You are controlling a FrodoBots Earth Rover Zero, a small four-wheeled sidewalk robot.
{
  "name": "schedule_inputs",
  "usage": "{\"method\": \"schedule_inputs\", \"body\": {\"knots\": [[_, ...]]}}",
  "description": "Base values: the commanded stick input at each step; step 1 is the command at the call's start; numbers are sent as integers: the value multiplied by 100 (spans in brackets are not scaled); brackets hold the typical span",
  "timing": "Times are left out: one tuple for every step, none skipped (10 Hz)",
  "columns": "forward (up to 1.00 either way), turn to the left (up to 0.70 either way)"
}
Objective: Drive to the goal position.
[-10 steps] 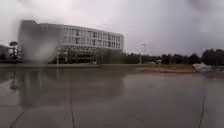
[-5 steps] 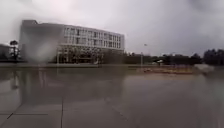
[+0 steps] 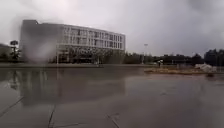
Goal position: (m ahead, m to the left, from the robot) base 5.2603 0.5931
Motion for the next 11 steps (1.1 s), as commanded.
{"method": "schedule_inputs", "body": {"knots": [[70, -20], [70, -28], [70, -30], [70, -27], [70, 0], [70, 0], [70, 0], [70, 0], [70, 0], [70, 0], [70, 0]]}}
